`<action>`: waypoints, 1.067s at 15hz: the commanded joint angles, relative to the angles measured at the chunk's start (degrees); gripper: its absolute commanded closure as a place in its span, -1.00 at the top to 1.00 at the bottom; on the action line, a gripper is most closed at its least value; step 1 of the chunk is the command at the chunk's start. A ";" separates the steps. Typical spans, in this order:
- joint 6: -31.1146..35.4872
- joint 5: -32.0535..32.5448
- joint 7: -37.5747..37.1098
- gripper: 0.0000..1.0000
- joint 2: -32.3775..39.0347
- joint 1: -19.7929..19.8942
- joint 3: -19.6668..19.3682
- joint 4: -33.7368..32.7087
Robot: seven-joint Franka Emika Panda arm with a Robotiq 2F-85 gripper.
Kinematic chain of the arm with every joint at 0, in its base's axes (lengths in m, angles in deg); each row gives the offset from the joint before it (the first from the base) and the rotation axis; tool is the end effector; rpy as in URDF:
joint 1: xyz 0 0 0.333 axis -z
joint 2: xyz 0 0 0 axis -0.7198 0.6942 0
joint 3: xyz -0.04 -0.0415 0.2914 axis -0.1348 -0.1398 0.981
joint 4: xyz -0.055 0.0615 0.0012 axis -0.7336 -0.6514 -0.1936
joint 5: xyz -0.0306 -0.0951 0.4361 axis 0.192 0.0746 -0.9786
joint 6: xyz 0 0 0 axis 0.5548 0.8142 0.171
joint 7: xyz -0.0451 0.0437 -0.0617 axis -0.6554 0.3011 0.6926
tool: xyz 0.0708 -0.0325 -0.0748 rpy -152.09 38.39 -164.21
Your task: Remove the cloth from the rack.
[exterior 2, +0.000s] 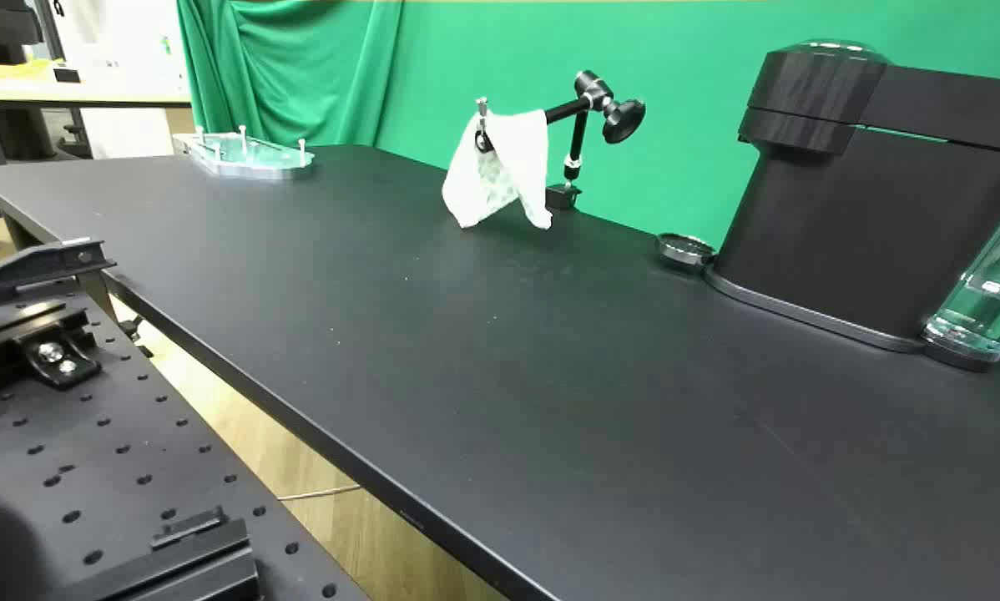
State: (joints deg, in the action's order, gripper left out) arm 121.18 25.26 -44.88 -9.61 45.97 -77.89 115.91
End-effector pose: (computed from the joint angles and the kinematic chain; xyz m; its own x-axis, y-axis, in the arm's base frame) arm 0.4694 0.0458 0.5166 0.9520 0.0722 -0.2976 0.1487 -0.9586 0.2429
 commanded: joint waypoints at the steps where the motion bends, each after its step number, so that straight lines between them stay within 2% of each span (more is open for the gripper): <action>1: -0.14 0.31 -0.41 1.00 0.17 -1.48 -1.21 -0.17; 12: -0.11 0.31 -0.41 1.00 0.16 -1.48 -1.21 -0.19; 16: 6.10 0.78 -6.56 1.00 4.86 -0.08 -1.64 -2.07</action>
State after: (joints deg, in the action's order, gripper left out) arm 123.50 25.46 -46.50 -8.76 45.74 -78.26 115.91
